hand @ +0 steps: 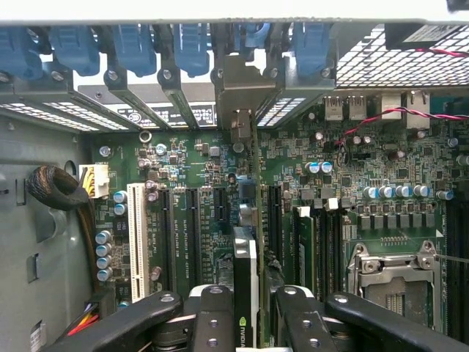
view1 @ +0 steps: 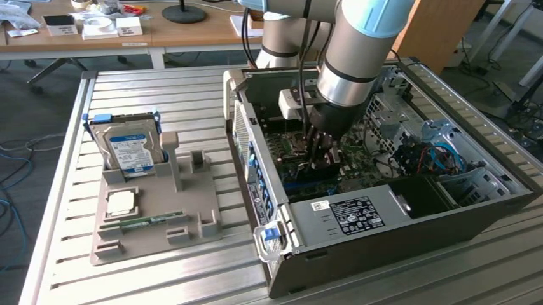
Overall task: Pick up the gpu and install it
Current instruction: 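Insert the gpu into the slot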
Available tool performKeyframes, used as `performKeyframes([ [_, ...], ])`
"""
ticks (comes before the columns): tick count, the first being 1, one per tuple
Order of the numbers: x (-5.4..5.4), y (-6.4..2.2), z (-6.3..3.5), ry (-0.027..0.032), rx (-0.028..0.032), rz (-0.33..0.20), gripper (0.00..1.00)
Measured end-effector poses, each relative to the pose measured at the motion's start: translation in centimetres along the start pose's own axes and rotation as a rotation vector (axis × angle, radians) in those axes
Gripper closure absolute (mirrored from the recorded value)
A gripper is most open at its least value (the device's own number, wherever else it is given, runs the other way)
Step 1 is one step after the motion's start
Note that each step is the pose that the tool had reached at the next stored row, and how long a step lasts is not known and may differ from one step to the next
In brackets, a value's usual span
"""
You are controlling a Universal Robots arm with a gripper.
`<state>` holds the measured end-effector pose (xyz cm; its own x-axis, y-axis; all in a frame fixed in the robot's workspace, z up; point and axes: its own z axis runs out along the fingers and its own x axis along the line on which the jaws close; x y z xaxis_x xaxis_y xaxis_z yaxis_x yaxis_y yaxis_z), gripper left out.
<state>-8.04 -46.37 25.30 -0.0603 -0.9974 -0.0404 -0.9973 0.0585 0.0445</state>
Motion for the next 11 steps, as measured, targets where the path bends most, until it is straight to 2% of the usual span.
performKeyframes([
  [11,0.00,0.00,0.00,-0.0001,0.0000,0.000,0.73],
])
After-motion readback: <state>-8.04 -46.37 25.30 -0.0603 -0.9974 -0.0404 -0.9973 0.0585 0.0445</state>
